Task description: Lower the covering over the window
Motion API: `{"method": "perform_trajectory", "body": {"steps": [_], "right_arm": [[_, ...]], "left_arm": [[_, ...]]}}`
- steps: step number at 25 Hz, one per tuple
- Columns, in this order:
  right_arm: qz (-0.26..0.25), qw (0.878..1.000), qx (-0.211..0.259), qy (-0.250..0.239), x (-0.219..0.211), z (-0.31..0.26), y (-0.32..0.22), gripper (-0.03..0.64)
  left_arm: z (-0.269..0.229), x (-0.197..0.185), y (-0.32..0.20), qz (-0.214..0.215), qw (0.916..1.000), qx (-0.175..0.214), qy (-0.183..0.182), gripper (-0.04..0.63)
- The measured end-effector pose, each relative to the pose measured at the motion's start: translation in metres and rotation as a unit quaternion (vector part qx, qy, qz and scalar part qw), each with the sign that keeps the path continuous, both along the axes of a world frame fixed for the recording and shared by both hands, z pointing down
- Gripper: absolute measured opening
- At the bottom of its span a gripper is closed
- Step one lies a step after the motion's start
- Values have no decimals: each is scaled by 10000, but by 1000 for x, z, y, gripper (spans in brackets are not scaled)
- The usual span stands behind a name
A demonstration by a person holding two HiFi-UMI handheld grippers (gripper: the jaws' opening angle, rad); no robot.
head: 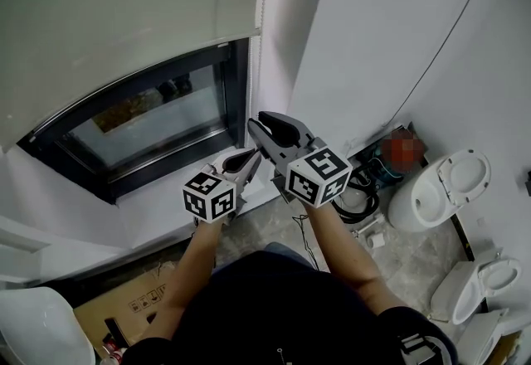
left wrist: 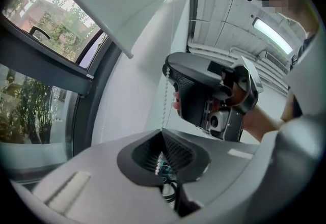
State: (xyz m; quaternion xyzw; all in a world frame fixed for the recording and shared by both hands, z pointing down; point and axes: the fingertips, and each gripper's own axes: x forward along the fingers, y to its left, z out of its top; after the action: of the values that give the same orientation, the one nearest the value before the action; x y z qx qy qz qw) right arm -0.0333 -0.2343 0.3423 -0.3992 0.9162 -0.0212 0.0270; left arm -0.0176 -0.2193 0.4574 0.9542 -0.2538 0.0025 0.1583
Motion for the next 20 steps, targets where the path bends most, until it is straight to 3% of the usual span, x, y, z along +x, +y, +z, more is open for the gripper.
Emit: {"method": "perform_trajectory", "body": {"steps": [11,17,20], "right_arm": [[59,9998,194,-83,1,-16,1,81],[43,10000,65,-32,3,-15,1,14],[-17,9996,-53,282,-2,-3,1,12]], "left_arm": [[1,2,5,21,10000,24,41,11],[1,5,6,26,10000,-10,70,11],[13,7,6,46,9999,-14,-157,11]]}}
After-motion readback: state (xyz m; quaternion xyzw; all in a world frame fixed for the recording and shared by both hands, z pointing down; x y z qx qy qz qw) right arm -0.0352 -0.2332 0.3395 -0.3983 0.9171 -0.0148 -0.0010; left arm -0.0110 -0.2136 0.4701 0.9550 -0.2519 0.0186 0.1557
